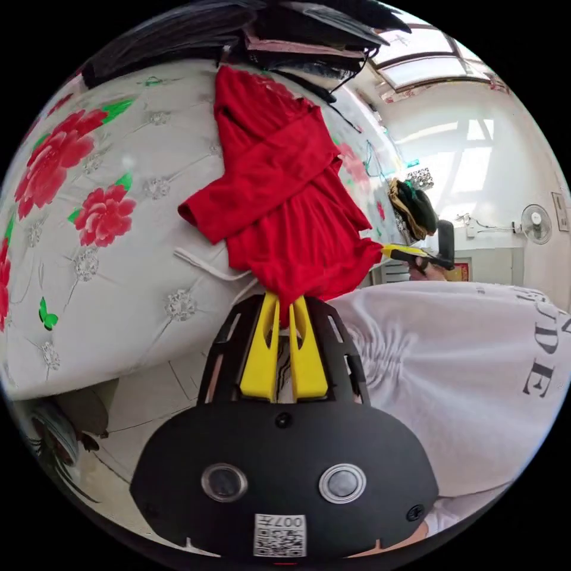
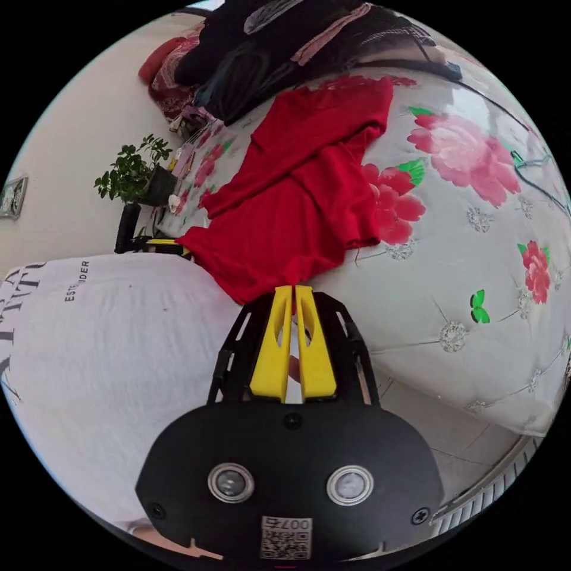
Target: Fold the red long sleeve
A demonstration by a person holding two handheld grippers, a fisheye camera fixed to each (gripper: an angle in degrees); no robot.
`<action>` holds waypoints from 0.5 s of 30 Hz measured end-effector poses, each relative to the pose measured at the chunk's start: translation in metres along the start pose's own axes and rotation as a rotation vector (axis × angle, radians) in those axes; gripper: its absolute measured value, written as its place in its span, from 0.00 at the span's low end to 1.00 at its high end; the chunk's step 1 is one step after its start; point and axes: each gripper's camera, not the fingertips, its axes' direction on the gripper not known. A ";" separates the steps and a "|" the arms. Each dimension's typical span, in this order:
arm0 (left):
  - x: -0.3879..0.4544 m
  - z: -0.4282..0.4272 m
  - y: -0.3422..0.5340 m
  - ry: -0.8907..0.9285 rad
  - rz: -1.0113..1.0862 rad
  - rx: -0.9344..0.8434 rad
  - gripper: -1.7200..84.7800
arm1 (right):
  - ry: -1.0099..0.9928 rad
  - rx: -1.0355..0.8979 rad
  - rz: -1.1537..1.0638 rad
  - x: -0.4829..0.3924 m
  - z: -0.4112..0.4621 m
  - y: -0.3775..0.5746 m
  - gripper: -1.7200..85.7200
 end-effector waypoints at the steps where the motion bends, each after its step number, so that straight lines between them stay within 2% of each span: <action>1: -0.007 -0.019 -0.005 0.053 -0.009 0.064 0.02 | -0.071 0.072 0.026 0.007 -0.016 -0.003 0.02; 4: -0.023 -0.056 -0.032 0.138 -0.003 0.183 0.02 | -0.228 0.249 0.078 0.030 -0.054 -0.017 0.02; 6: -0.027 -0.070 -0.063 0.154 0.009 0.232 0.02 | -0.251 0.321 0.097 0.041 -0.072 -0.033 0.02; 9: -0.027 -0.081 -0.125 0.104 0.015 0.295 0.06 | -0.220 0.433 0.129 0.053 -0.098 -0.068 0.04; 11: -0.042 -0.080 -0.160 0.086 -0.065 0.313 0.10 | -0.149 0.486 0.175 0.060 -0.106 -0.086 0.05; 15: -0.055 -0.079 -0.162 0.009 -0.145 0.309 0.11 | 0.001 0.418 0.202 0.067 -0.098 -0.105 0.07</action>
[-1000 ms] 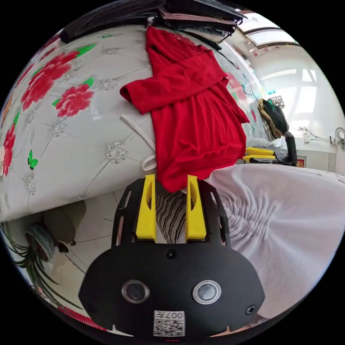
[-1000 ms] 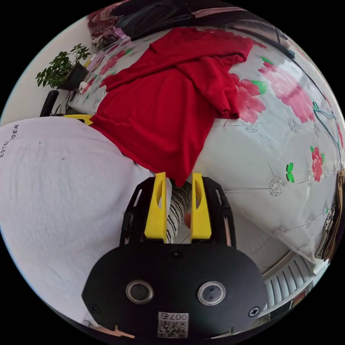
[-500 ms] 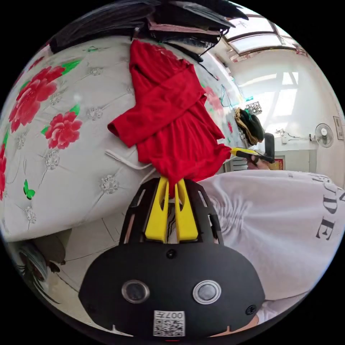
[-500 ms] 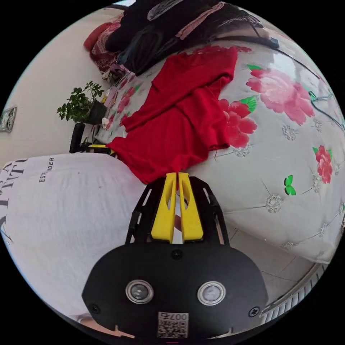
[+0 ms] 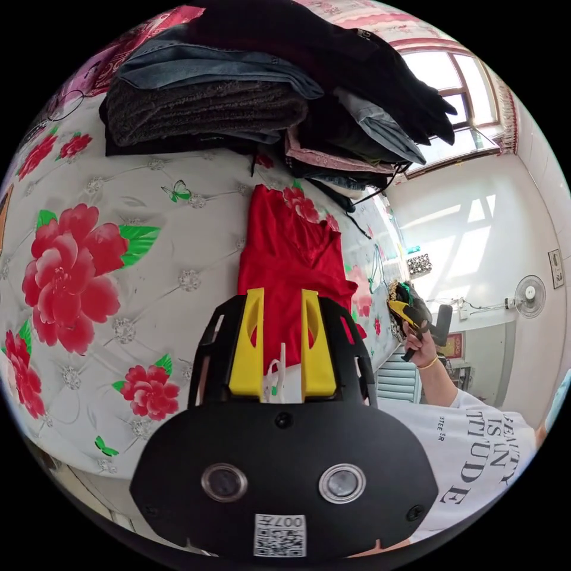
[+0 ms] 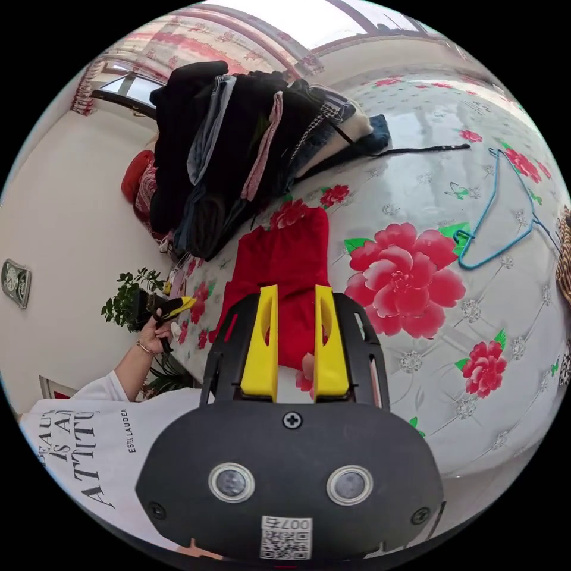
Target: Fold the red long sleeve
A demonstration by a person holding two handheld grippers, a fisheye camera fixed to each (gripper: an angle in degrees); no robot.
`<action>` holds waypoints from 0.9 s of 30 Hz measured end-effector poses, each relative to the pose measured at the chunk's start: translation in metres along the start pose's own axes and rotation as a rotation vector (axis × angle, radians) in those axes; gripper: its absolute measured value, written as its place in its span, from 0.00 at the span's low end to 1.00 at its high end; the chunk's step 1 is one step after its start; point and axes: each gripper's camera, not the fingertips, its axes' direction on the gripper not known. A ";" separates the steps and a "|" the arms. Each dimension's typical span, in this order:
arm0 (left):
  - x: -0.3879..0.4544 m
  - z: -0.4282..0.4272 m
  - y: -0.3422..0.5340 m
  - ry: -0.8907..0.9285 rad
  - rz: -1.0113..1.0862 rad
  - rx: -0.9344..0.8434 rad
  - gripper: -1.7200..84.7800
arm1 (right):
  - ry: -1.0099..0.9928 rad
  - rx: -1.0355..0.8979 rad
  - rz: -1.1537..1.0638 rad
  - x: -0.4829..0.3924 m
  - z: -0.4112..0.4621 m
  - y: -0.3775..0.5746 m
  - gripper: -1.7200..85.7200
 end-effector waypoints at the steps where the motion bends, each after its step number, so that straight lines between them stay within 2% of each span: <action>1: -0.002 0.001 0.011 -0.013 0.005 -0.007 0.12 | 0.013 -0.020 -0.028 0.000 0.004 0.008 0.08; 8: 0.000 0.054 0.095 -0.191 0.003 -0.158 0.12 | 0.136 -0.186 -0.104 0.009 0.035 0.066 0.10; 12: 0.005 0.076 0.091 -0.260 0.005 -0.185 0.11 | 0.159 -0.254 -0.169 -0.002 0.063 0.065 0.11; 16: 0.025 0.089 0.078 -0.356 0.109 -0.216 0.08 | 0.226 -0.399 -0.318 -0.020 0.115 0.057 0.10; 20: 0.022 0.080 0.087 -0.324 0.083 -0.228 0.04 | 0.365 -0.413 -0.436 -0.031 0.126 0.060 0.06; 22: 0.020 0.067 0.100 -0.282 0.074 -0.212 0.04 | 0.311 -0.424 -0.451 -0.028 0.111 0.060 0.04; 27: 0.029 0.009 0.146 0.013 0.058 -0.126 0.03 | 0.055 -0.313 -0.344 -0.010 0.038 0.069 0.03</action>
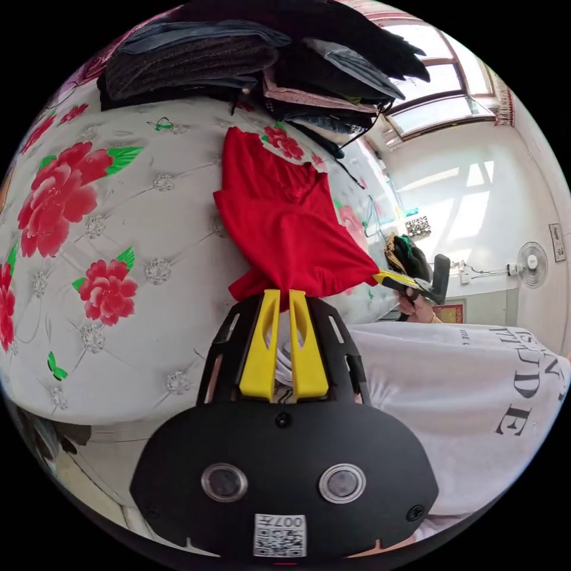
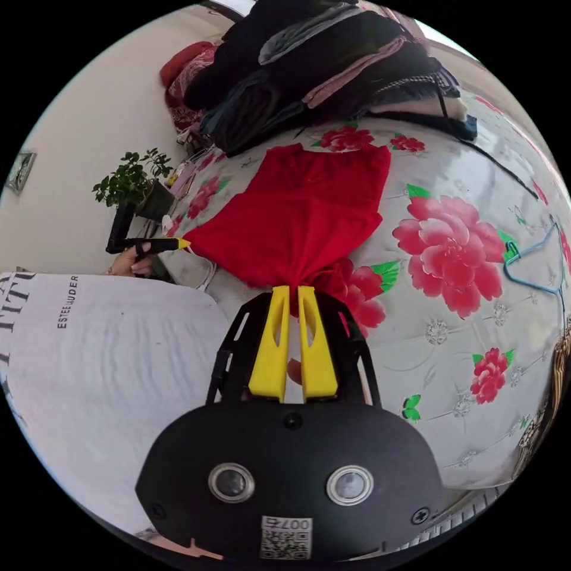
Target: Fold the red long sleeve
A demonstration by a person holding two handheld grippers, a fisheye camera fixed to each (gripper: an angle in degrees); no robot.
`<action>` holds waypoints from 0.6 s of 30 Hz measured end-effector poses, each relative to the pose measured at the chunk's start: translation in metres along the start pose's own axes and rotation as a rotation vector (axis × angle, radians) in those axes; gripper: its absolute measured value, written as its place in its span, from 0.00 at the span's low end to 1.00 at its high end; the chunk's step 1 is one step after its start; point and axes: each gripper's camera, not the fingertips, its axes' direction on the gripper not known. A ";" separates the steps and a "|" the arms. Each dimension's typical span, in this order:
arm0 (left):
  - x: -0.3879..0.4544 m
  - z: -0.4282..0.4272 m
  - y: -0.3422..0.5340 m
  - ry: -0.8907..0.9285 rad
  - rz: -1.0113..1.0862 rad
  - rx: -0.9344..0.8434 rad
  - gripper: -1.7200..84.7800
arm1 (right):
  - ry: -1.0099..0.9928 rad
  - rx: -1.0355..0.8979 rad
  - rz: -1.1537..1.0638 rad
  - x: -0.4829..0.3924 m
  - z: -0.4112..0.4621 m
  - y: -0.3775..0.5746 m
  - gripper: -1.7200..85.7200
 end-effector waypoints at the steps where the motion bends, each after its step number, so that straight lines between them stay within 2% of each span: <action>1: 0.005 -0.013 0.008 0.049 0.016 0.009 0.02 | -0.068 0.028 0.016 0.004 -0.016 0.009 0.02; 4: 0.010 -0.042 0.010 0.110 0.037 0.031 0.03 | -0.209 0.092 0.066 0.017 -0.050 0.022 0.02; 9: -0.001 -0.072 -0.047 0.223 0.019 0.140 0.03 | -0.347 0.170 0.100 0.042 -0.080 -0.009 0.03; 14: -0.033 -0.062 -0.139 0.124 -0.130 0.258 0.08 | -0.265 0.274 0.186 0.073 -0.085 -0.075 0.05; 18: -0.035 -0.058 -0.157 0.043 -0.144 0.280 0.10 | -0.221 0.326 0.342 0.108 -0.069 -0.092 0.07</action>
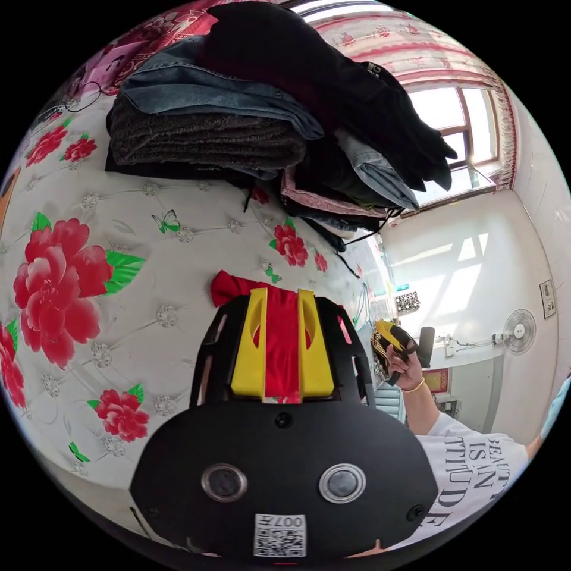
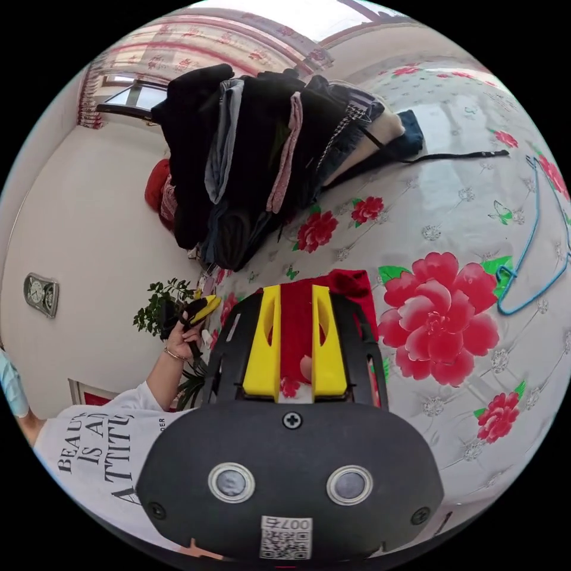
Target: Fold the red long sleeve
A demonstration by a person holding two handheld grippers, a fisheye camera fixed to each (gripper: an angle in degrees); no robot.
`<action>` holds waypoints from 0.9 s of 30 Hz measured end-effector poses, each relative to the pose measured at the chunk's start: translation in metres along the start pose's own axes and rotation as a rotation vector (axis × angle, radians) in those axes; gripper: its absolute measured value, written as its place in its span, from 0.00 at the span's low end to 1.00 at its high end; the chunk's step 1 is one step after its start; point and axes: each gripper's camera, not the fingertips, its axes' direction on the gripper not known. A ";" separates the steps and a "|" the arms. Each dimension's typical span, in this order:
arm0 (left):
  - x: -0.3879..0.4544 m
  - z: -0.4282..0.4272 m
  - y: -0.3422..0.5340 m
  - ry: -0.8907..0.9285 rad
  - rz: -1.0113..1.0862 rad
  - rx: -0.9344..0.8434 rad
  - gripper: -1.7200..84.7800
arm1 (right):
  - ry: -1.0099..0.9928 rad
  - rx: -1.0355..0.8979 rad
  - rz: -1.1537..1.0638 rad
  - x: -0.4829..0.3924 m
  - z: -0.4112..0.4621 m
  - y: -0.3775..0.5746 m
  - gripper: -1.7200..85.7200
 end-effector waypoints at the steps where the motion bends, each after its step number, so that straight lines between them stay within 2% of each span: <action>1: 0.001 0.005 0.005 -0.026 0.019 -0.019 0.11 | 0.025 0.015 0.026 0.009 0.004 0.006 0.08; 5: -0.016 0.041 0.044 -0.107 0.013 -0.179 0.13 | 0.089 -0.003 0.102 0.040 0.020 0.041 0.11; 11: -0.034 0.084 0.053 -0.069 -0.057 -0.294 0.16 | 0.065 -0.081 0.193 0.074 0.053 0.067 0.14; 13: -0.025 0.100 0.039 -0.110 -0.020 -0.338 0.15 | 0.102 -0.119 0.146 0.069 0.069 0.055 0.14; 14: -0.019 0.106 0.029 -0.172 0.005 -0.363 0.13 | 0.111 -0.131 0.134 0.068 0.075 0.052 0.15; 17: -0.008 0.119 0.012 -0.200 0.070 -0.449 0.07 | 0.144 -0.204 0.102 0.061 0.104 0.033 0.15; 22: 0.003 0.102 0.003 -0.200 0.173 -0.461 0.03 | 0.228 -0.288 0.038 0.041 0.149 0.006 0.13; 27: -0.047 0.005 -0.002 -0.372 0.096 -0.329 0.03 | 0.106 -0.381 -0.090 -0.009 0.219 -0.019 0.13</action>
